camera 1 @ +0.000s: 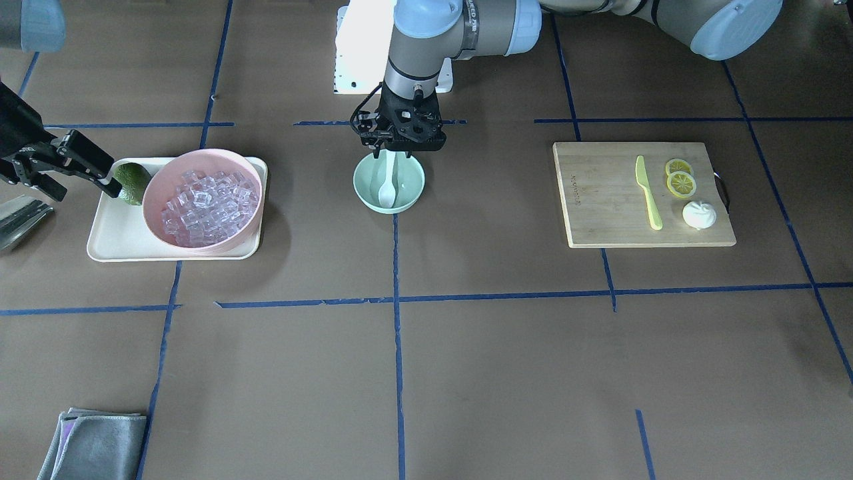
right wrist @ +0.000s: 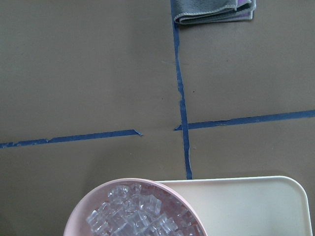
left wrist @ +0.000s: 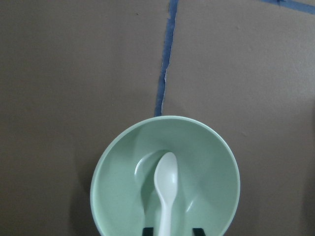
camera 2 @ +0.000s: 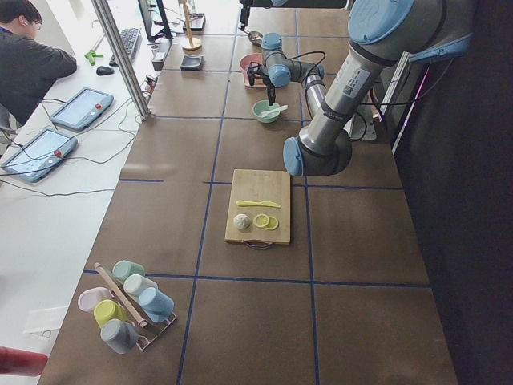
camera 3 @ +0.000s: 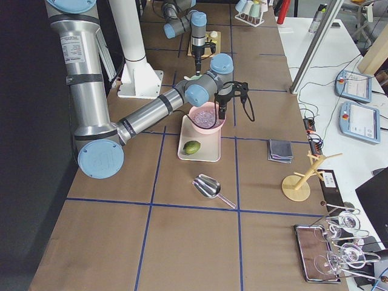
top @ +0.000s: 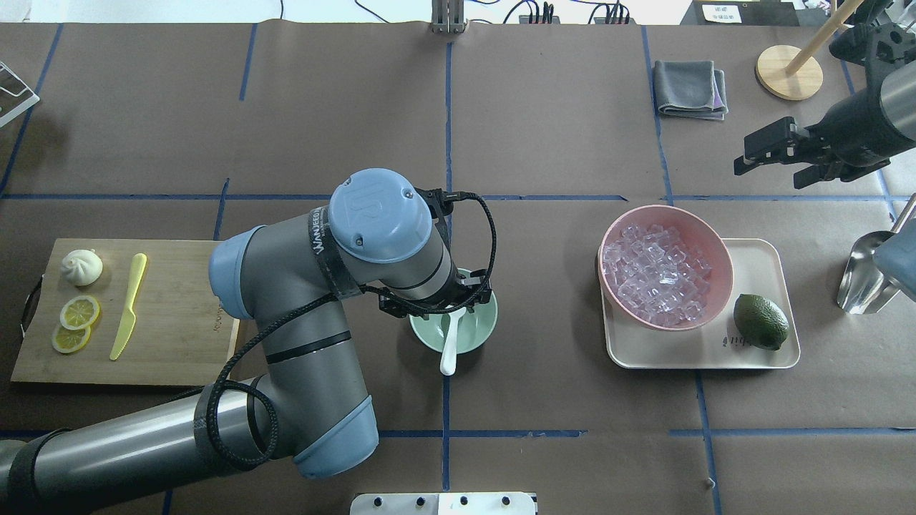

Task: Put spoon and ice into bowl

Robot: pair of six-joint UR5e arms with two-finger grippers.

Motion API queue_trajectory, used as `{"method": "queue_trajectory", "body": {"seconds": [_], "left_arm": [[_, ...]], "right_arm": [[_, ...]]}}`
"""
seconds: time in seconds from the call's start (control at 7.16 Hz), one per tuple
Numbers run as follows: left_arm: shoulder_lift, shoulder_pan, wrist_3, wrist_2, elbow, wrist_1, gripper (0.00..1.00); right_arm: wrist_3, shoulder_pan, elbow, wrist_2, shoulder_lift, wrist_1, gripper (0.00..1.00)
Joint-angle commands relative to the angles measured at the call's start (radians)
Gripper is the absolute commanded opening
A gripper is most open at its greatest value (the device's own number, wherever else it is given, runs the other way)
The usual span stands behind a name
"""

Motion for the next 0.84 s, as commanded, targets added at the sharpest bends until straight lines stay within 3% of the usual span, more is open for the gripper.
{"method": "queue_trajectory", "body": {"seconds": [0.0, 0.14, 0.28, 0.42, 0.7], "left_arm": [[0.017, -0.059, 0.038, -0.021, -0.013, 0.014, 1.0], [0.041, -0.111, 0.137, -0.074, -0.062, 0.098, 1.0], [0.104, -0.147, 0.217, -0.079, -0.178, 0.185, 1.0], [0.194, -0.186, 0.286, -0.081, -0.282, 0.218, 1.0], [0.283, -0.278, 0.418, -0.119, -0.36, 0.249, 1.0]], "right_arm": [[0.029, -0.059, 0.003, -0.077, 0.018, 0.002, 1.0], [0.058, -0.125, 0.003, -0.149, 0.026, 0.005, 1.0], [0.12, -0.171, 0.003, -0.183, 0.045, 0.009, 1.0], [0.15, -0.214, 0.001, -0.218, 0.056, 0.011, 1.0], [0.156, -0.303, -0.008, -0.309, 0.056, 0.011, 1.0]]}}
